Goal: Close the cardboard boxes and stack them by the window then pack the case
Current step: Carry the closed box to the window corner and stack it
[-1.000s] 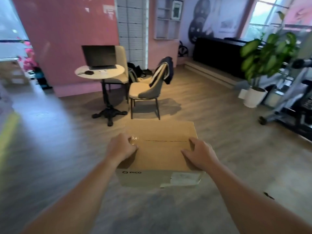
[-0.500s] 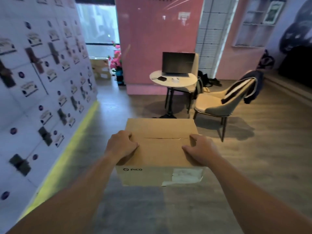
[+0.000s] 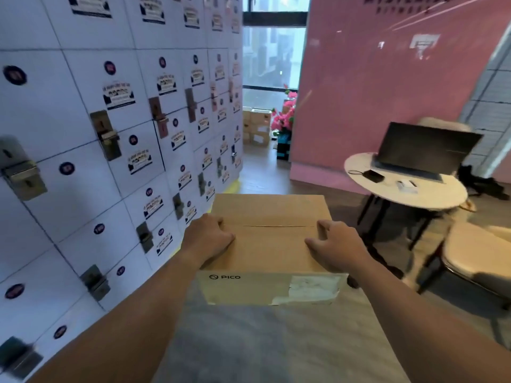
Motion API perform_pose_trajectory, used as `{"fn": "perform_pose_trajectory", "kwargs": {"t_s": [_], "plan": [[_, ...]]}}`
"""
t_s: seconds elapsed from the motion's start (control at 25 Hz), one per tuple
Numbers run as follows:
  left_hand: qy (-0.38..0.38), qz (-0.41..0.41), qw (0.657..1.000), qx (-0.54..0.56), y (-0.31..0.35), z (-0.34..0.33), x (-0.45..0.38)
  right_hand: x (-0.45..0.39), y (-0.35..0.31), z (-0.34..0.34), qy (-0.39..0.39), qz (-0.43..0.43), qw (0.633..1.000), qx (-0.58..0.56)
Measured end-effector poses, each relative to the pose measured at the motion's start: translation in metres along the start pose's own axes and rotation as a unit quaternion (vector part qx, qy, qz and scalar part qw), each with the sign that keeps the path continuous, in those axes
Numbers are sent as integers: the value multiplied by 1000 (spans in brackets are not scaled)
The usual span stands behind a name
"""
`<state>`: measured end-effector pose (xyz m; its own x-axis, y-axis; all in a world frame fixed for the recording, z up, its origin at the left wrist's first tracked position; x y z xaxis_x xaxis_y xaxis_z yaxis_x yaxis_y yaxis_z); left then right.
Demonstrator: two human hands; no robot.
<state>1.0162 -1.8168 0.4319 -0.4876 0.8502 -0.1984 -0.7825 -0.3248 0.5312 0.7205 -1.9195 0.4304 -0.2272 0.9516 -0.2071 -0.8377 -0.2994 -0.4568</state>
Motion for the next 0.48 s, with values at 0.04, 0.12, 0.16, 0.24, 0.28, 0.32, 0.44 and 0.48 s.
{"fn": "perform_pose_trajectory", "kwargs": {"t_s": [0.04, 0.12, 0.16, 0.24, 0.28, 0.32, 0.44, 0.48], "plan": [[2, 1, 1000, 7, -9, -6, -34, -33, -9, -16, -5, 4, 1000, -2], [4, -1, 1000, 23, -26, -22, -104, -97, -25, -46, -8, 5, 1000, -6], [4, -3, 1000, 23, -32, -28, -140, -129, -32, -58, -6, 2, 1000, -6], [-3, -7, 1000, 19, -37, -39, -197, -179, -42, -73, -6, -9, 1000, -10], [-8, -10, 1000, 16, -36, -45, -229, -208, -44, -81, -9, -19, 1000, -12], [-14, -15, 1000, 13, -34, -50, -261, -237, -44, -87, -11, -31, 999, -12], [-22, -35, 999, 25, -23, -72, -356, -325, -41, -105, -11, -49, 999, -16], [-20, -39, 999, 28, -20, -83, -388, -355, -38, -113, -11, -54, 998, -22]]}}
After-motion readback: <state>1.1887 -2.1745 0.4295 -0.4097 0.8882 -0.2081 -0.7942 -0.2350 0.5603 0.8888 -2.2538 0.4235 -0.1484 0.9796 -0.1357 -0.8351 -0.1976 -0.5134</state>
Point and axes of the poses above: each hand's wrist, its own x-axis away from the middle knuckle, its own z-axis out of the back of the hand, y = z × x, the point moved 7 cm from there along -x, towards the middle knuckle, and after that the axes turned 8 degrees about y, right-handed, at the moved point
